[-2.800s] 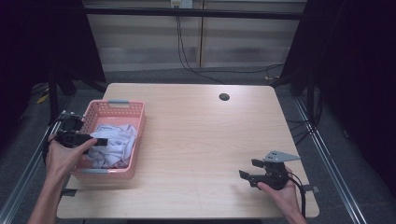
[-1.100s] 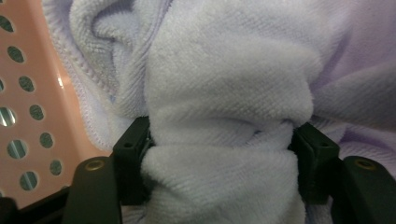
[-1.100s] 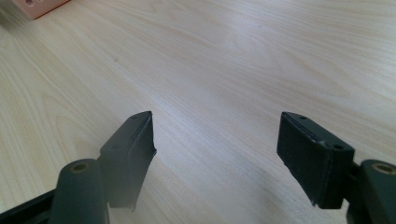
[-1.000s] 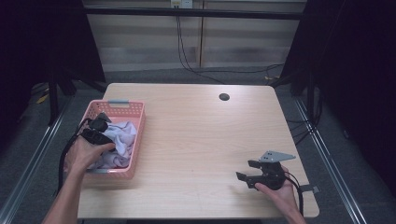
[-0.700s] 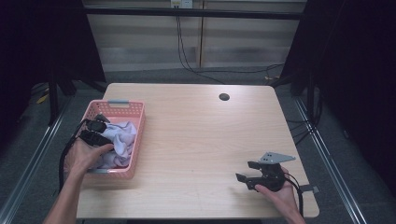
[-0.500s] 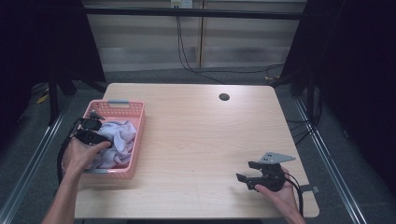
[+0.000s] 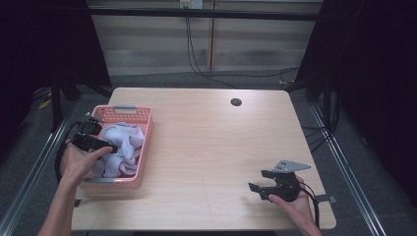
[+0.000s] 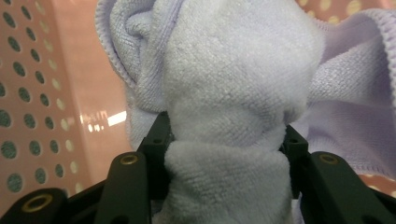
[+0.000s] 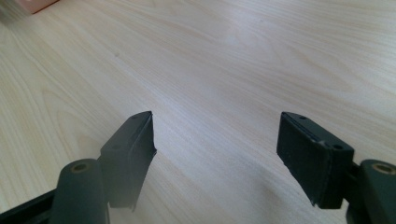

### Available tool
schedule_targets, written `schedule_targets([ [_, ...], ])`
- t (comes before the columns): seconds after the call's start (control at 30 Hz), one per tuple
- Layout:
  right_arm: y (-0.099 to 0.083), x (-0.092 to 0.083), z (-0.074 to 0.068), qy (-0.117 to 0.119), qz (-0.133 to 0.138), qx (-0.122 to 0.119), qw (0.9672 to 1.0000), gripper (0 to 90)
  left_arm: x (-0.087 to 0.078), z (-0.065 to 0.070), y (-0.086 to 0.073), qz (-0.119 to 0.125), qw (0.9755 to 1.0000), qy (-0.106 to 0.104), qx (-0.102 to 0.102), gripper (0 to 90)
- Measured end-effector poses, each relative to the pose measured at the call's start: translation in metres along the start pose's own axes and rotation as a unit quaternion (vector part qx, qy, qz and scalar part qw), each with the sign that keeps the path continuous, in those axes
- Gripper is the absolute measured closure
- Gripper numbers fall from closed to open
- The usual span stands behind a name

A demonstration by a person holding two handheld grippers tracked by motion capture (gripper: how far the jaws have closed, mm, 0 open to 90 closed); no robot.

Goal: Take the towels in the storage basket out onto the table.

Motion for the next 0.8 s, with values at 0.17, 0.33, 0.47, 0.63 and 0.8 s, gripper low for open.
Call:
schedule_targets([
  [0.17,0.001,0.001,0.0,0.001,0.002,0.0,1.0,27.5,-0.007,-0.001,-0.001,0.007,1.0,-0.002,0.0,51.7],
  [0.33,0.001,0.0,0.0,0.0,0.001,0.0,1.0,27.5,-0.013,-0.002,-0.003,0.013,0.9999,-0.007,0.003,51.5],
  [0.47,0.0,0.0,0.0,0.001,0.001,-0.003,1.0,27.5,-0.018,-0.003,-0.006,0.027,0.9995,-0.015,0.002,51.3],
  [0.63,0.001,0.001,0.0,0.001,-0.001,0.0,1.0,27.5,-0.032,-0.004,-0.009,0.057,0.9982,-0.018,0.007,51.0],
  [0.8,0.001,0.001,0.0,-0.001,-0.001,-0.001,1.0,27.5,-0.048,-0.004,-0.013,0.087,0.996,-0.021,0.005,51.1],
])
Point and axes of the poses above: each handheld gripper's, and its own axes: x roughly forward along the jaws, y roughly out of its top, z roughly to its right, the point moved 2 cm from there along x, roughly forward along the jaws, and after that the axes turned 13 degrees about -z, right-handed, at the moved point
